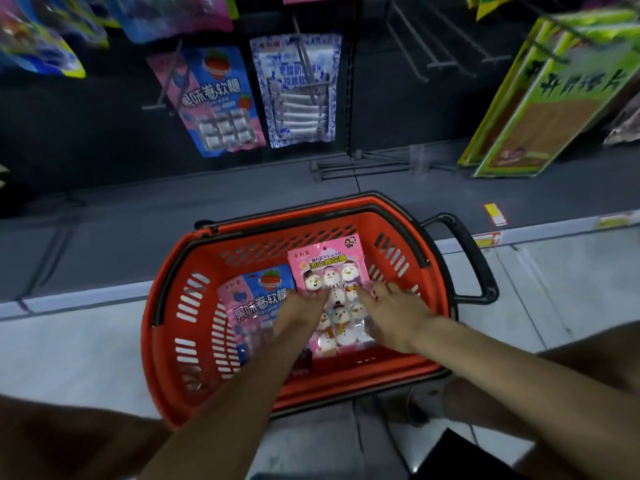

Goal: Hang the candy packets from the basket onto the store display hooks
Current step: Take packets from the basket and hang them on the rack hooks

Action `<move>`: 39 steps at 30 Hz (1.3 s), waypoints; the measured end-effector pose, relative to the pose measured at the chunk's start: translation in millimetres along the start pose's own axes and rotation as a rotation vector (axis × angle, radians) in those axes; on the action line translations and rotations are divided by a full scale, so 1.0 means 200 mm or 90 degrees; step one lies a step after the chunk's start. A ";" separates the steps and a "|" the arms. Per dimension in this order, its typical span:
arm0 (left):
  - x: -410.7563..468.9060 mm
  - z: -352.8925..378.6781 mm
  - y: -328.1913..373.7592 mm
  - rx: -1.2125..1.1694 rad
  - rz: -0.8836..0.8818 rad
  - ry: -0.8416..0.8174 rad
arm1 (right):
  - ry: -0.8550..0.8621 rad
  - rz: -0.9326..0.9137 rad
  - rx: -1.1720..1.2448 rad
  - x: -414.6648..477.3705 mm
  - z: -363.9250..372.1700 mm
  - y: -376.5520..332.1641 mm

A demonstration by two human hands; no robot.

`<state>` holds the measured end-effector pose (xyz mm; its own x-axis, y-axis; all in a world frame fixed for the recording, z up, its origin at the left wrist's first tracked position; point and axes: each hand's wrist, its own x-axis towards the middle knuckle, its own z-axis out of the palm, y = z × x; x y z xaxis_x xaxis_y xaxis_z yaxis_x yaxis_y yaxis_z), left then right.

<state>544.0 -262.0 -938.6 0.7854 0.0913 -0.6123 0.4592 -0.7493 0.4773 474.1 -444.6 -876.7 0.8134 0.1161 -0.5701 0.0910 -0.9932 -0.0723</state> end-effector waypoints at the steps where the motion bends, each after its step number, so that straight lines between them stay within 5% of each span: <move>1: 0.00 0.02 0.01 -0.064 -0.016 0.007 | -0.008 0.006 0.002 0.01 0.00 0.01; 12: -0.01 0.00 -0.04 -0.428 -0.119 0.063 | -0.020 0.055 0.065 0.06 -0.13 0.04; 21: -0.15 -0.15 0.02 -0.454 0.005 0.080 | 0.027 0.056 0.106 0.05 -0.20 0.04; 30: -0.38 -0.41 0.15 -0.470 0.197 0.027 | 0.135 -0.016 0.423 -0.03 -0.35 0.00; 39: -0.66 -0.68 0.36 -0.577 0.341 -0.015 | 0.321 -0.067 0.960 -0.25 -0.65 -0.04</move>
<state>529.4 -238.3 -737.0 0.9736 -0.1268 -0.1900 0.2014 0.0840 0.9759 507.3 -443.1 -741.1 0.9670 -0.1376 -0.2145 -0.2205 -0.0299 -0.9749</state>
